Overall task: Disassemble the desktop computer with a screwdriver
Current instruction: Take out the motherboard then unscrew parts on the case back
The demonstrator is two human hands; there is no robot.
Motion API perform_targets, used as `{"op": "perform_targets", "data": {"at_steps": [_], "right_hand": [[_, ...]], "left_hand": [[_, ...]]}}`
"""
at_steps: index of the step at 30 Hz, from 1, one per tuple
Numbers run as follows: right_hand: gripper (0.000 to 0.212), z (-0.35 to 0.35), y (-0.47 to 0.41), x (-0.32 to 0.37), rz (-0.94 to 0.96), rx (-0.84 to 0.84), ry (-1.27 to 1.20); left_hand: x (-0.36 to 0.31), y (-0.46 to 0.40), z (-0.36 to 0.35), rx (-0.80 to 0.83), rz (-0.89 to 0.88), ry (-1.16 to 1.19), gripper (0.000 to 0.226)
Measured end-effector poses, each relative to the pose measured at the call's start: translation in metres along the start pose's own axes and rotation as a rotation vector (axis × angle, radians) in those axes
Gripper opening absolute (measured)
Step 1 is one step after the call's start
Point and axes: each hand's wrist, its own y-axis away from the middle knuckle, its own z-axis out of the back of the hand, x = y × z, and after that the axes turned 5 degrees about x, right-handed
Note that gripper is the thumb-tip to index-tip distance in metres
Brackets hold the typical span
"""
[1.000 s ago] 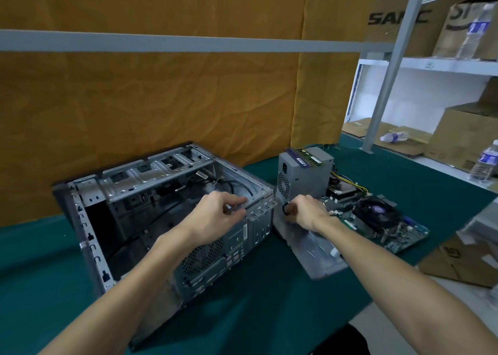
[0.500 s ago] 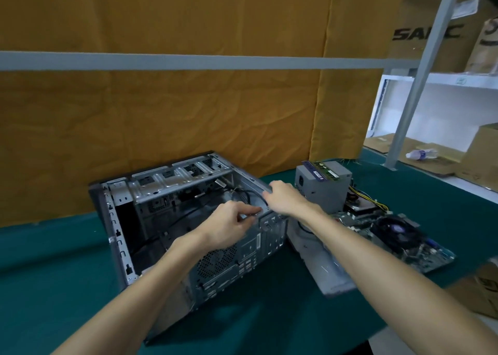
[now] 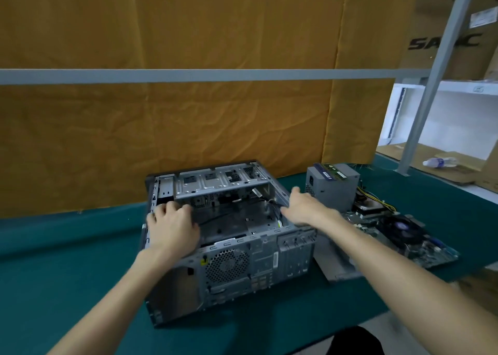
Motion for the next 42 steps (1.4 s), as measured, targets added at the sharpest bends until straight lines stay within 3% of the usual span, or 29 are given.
{"op": "perform_targets", "data": {"at_steps": [4,9,13,16,19,22,24,27,30,34,36,39,42], "right_hand": [[0.037,-0.009,0.006,-0.007,0.04,-0.087,-0.087],[0.039,-0.013,0.03,-0.028,0.041,-0.106,-0.125],[0.029,-0.018,0.051,-0.049,0.042,-0.128,-0.142],[0.03,-0.017,0.069,-0.06,0.101,-0.145,-0.263],[0.046,-0.025,0.09,-0.076,0.182,-0.103,-0.509],[0.066,-0.048,0.108,-0.093,0.227,-0.082,-0.799],[0.068,-0.062,0.119,-0.099,0.267,-0.125,-0.906],[0.094,-0.079,0.123,-0.104,0.305,-0.152,-0.972],[0.095,-0.083,0.125,-0.102,0.285,-0.082,-1.186],[0.083,-0.085,0.12,-0.095,0.212,-0.018,-1.438],[0.081,-0.083,0.121,-0.09,0.176,-0.028,-1.452],[0.1,-0.081,0.124,-0.099,0.214,0.048,-1.458],[0.112,-0.082,0.126,-0.114,0.267,0.094,-1.17]], "left_hand": [[0.014,0.003,-0.001,0.059,0.094,0.031,0.041],[0.009,0.019,-0.001,0.081,0.05,0.042,0.049],[0.001,0.035,-0.003,0.099,0.017,0.034,0.055],[-0.013,0.047,-0.003,0.1,0.042,0.016,0.047],[-0.037,0.061,0.001,-0.022,-0.046,0.148,0.032],[-0.083,0.085,0.002,0.069,-0.26,0.438,0.03],[-0.113,0.097,0.0,0.099,-0.352,0.457,0.035],[-0.136,0.102,-0.011,0.055,-0.391,0.35,0.039],[-0.135,0.097,-0.019,0.007,-0.366,0.318,0.039],[-0.138,0.091,-0.018,0.085,-0.333,0.34,0.049],[-0.14,0.09,-0.017,0.105,-0.315,0.354,0.053],[-0.138,0.093,-0.016,0.115,-0.359,0.316,0.065],[-0.134,0.1,-0.023,0.022,-0.452,0.132,0.073]]}}
